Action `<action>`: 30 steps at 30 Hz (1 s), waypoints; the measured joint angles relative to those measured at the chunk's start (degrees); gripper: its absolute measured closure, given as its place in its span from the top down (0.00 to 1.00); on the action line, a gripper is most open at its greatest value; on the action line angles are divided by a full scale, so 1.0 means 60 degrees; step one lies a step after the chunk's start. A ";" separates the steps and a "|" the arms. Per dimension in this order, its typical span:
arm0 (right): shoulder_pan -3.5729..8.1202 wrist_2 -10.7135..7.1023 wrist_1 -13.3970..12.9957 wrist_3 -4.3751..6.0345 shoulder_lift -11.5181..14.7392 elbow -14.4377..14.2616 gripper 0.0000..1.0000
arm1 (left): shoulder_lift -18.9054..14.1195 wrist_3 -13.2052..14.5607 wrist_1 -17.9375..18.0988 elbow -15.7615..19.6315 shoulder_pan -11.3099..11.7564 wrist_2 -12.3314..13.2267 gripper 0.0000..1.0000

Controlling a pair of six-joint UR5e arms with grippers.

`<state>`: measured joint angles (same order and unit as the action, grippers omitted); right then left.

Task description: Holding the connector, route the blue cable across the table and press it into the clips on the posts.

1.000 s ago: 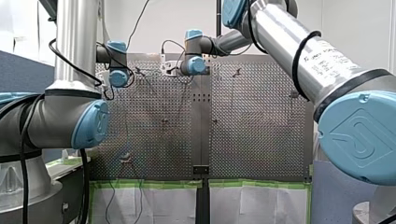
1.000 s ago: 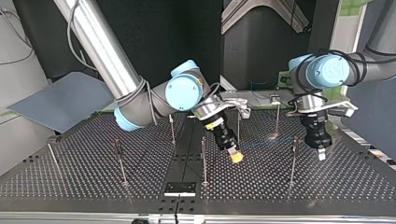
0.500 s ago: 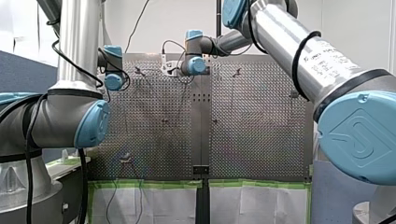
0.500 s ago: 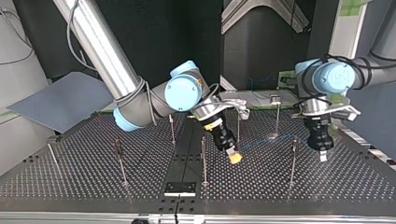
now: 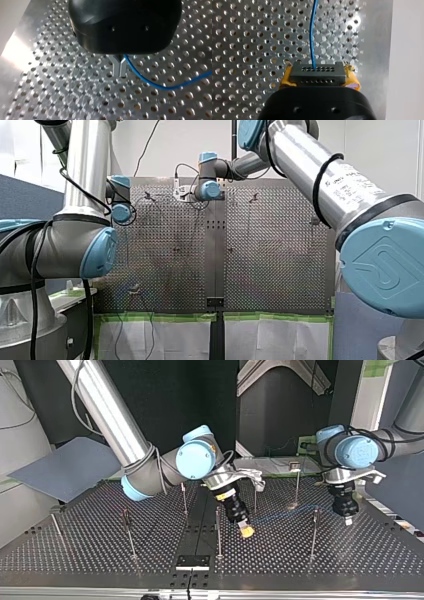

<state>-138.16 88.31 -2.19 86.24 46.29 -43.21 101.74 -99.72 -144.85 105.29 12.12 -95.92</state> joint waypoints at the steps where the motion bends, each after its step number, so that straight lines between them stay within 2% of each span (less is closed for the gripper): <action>1: 0.0002 0.0071 -0.0004 0.0007 -0.0001 0.0000 0.00 | -0.0020 -0.0019 -0.0028 0.0000 0.0004 -0.0050 0.00; 5: 0.0004 0.0237 -0.0017 -0.0046 0.0000 0.0019 0.00 | -0.0221 -0.0213 -0.0113 0.0004 -0.0031 -0.0072 0.00; 9: -0.0033 0.0230 -0.0026 -0.0185 -0.0004 0.0070 0.00 | -0.0542 -0.0537 -0.0183 0.0020 -0.0087 -0.0043 0.00; 14: -0.0118 0.0183 -0.0022 -0.0262 -0.0007 0.0258 0.00 | -0.0676 -0.0757 -0.0468 0.0090 -0.0136 -0.0034 0.00; 22: -0.0241 0.0153 -0.0010 -0.0296 -0.0004 0.0406 0.00 | -0.0746 -0.1227 -0.0756 0.0583 -0.0174 -0.0096 0.00; 27: -0.0344 0.0175 0.0017 -0.0441 0.0003 0.0458 0.00 | -0.1036 -0.1475 -0.0699 0.0957 -0.0192 -0.0149 0.00; 29: -0.0379 0.0208 0.0057 -0.0452 0.0013 0.0474 0.00 | -0.1176 -0.1609 -0.0591 0.1104 -0.0220 -0.0096 0.30; 30: -0.0395 0.0236 0.0088 -0.0450 0.0026 0.0479 0.00 | -0.1271 -0.1702 -0.0543 0.1201 -0.0250 -0.0041 0.30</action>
<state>-140.53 89.73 -1.66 83.54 46.44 -40.34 94.12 -109.93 -148.10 112.49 10.63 -96.17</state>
